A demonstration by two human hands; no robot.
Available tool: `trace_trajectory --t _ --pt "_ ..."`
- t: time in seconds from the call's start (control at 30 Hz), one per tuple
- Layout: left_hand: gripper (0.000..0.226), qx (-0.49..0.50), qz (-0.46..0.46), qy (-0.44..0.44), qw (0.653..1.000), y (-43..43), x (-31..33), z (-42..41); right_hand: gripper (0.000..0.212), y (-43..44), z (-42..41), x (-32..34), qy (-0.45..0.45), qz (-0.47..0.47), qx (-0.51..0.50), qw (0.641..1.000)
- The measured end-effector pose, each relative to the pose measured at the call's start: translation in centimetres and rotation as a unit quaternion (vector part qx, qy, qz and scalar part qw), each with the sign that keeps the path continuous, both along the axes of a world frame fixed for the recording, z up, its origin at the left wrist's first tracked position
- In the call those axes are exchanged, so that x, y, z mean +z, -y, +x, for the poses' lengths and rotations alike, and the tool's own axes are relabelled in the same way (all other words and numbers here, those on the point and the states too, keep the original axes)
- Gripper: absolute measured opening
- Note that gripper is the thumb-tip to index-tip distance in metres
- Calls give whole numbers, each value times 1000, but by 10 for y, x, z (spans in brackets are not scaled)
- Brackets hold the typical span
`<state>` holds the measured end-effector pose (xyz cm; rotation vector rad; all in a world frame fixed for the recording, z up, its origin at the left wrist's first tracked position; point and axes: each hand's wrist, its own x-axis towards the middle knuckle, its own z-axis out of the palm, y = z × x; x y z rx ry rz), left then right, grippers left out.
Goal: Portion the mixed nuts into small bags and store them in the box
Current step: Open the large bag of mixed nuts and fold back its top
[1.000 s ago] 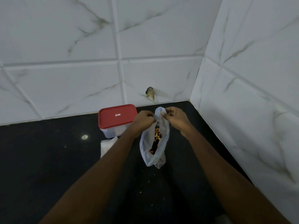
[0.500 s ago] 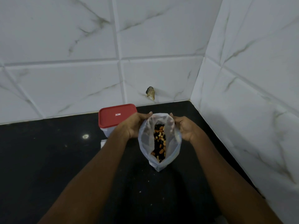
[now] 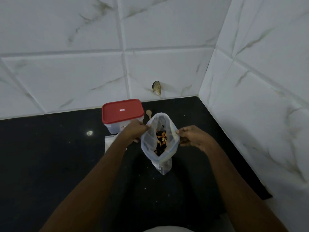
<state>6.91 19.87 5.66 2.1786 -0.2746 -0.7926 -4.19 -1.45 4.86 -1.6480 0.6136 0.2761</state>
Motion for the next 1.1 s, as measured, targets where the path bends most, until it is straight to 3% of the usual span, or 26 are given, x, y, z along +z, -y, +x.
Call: trace_trajectory --t 0.07,0.1,0.2,0.27,0.33,0.43,0.57,0.7,0.83,0.93,1.0,1.1 --pt "27 44 -88 -68 993 -1 2 -3 18 -5 0 1 24 53 -30 998" --pt "25 87 -169 -136 972 1 3 -4 17 -9 1 1 37 101 -50 993" --pt "25 218 -392 -305 840 10 4 -6 22 -19 5 -7 75 316 -139 935" --pt "33 268 -456 -331 781 18 -2 -10 30 -21 9 -16 82 391 -182 899" --pt "34 259 -448 -311 797 21 -7 -15 32 -25 8 -19 85 380 -181 903" --pt "30 179 -353 -257 882 15 -11 -23 25 -26 0 -18 78 294 -149 941" --pt "31 67 -193 -157 966 -5 -16 -29 29 -23 -16 -14 35 168 -91 981" --pt "35 -44 -23 -46 998 -16 -6 -38 33 -37 -24 -4 -8 80 -19 997" --pt "20 -58 -32 -42 997 -12 4 -44 26 -46 -23 -3 1 89 -34 995" --pt "12 40 -175 -128 975 -10 -2 -46 19 -47 -22 -5 39 197 -96 975" --pt "14 140 -290 -223 920 -8 -10 -49 20 -50 -21 -8 63 275 -151 948" --pt "15 264 -416 -340 801 -7 -16 -57 19 -53 -20 -13 72 395 -238 884"
